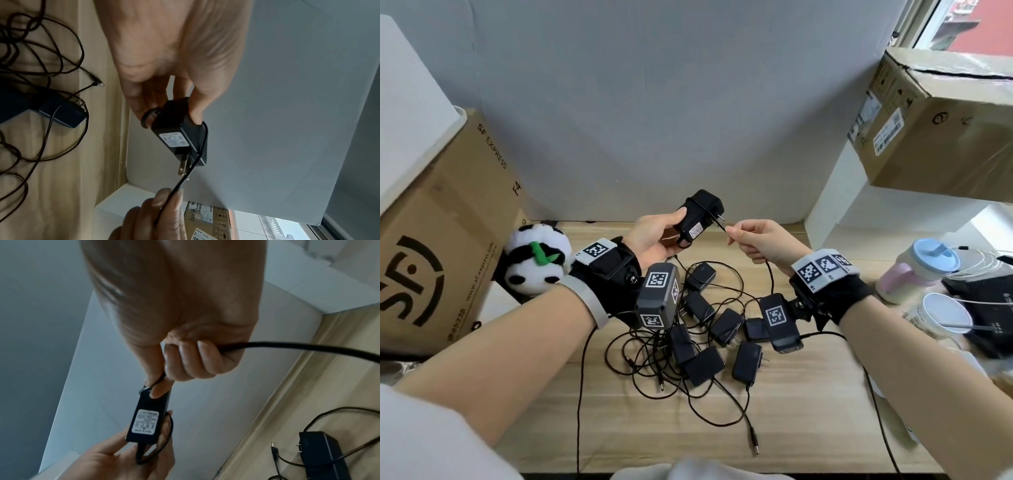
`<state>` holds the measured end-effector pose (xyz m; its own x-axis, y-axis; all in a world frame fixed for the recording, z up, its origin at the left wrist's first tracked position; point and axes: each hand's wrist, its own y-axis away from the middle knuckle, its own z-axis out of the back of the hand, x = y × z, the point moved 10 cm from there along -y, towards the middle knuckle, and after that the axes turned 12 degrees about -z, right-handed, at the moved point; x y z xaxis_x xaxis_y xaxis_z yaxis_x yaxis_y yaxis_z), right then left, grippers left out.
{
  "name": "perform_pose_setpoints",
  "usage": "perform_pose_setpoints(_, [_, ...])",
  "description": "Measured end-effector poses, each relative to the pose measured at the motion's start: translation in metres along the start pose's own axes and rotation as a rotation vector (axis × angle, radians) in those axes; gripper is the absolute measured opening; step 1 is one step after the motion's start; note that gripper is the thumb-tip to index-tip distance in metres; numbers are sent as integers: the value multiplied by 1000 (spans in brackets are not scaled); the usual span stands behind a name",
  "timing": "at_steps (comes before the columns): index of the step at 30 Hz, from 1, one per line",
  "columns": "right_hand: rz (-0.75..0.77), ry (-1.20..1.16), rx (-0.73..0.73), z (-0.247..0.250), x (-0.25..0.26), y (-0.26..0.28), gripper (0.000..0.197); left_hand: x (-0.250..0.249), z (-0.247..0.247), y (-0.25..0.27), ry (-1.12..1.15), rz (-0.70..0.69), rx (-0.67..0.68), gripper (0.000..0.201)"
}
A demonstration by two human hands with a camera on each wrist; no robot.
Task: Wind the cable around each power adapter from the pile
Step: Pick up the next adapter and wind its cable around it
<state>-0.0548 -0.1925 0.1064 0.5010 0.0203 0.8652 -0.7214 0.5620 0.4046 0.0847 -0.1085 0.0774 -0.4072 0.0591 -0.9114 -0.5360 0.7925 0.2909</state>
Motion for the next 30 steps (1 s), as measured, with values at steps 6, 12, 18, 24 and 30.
perform_pose_setpoints(6, [-7, 113, -62, -1, 1, -2, 31, 2, -10, 8, 82, 43, 95, 19])
perform_pose_setpoints(12, [-134, 97, 43, -10, -17, -17, 30, 3, -30, 24, -105, 89, 407, 21])
perform_pose_setpoints(18, [-170, 38, 139, -13, -3, -16, 25, -3, -29, 28, -586, -14, 509, 17])
perform_pose_setpoints(24, [-70, 54, 136, -23, 14, -11, 26, -8, -28, 15, -887, -181, 469, 29])
perform_pose_setpoints(30, [-21, 53, 133, -21, 9, -5, 29, -10, -8, -1, -620, -166, 215, 31])
